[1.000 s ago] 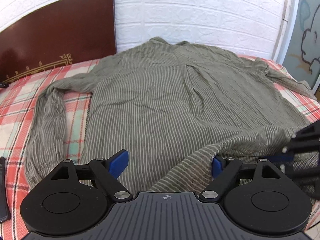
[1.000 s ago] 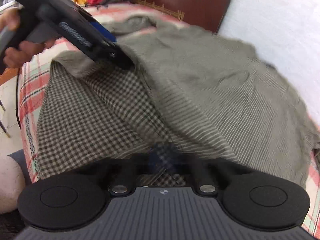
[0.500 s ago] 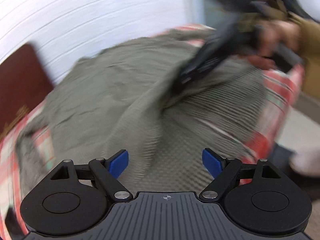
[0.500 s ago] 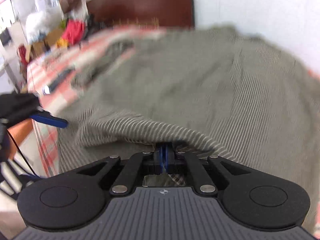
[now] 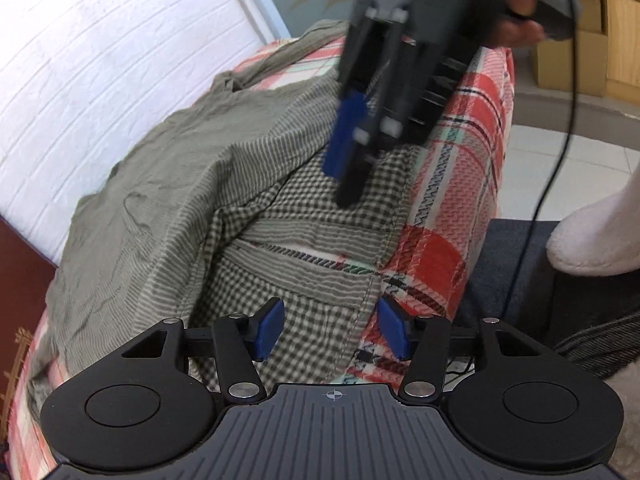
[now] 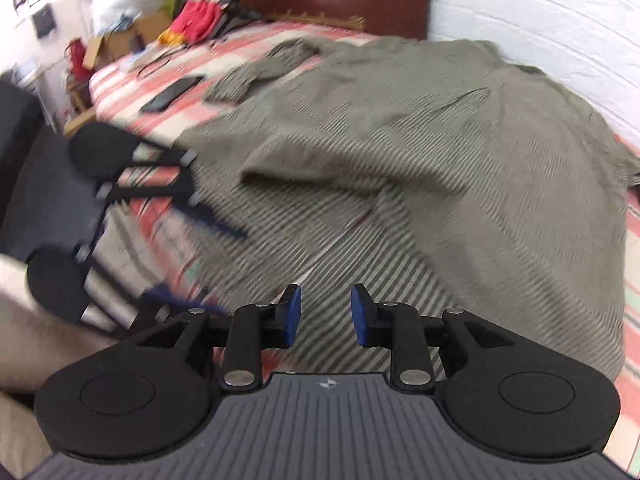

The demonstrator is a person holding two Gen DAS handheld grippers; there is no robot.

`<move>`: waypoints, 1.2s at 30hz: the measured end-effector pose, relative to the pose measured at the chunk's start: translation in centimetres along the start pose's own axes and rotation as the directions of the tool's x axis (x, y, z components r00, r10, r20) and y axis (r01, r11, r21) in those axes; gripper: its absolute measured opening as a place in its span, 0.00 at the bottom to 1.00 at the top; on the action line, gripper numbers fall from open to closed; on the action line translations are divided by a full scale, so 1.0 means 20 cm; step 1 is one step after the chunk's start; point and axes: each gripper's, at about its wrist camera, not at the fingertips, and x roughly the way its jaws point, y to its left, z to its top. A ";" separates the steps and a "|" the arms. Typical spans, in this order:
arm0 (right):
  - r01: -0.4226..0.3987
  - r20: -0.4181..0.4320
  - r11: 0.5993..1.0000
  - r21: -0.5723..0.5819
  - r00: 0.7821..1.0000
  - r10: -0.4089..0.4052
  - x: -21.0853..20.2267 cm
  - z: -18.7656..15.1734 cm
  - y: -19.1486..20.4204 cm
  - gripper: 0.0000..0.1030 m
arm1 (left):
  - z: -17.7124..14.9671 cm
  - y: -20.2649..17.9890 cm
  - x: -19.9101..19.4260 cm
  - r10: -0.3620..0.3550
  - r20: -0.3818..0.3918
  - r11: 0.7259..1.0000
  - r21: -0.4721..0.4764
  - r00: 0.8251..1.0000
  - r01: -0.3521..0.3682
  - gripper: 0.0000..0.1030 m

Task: Fold clothes

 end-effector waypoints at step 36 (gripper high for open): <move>-0.053 -0.042 0.970 -0.236 0.998 0.044 0.12 -0.09 0.31 0.05 | 0.01 0.06 -0.07 -0.061 0.099 0.970 -0.227 0.993 0.082 0.03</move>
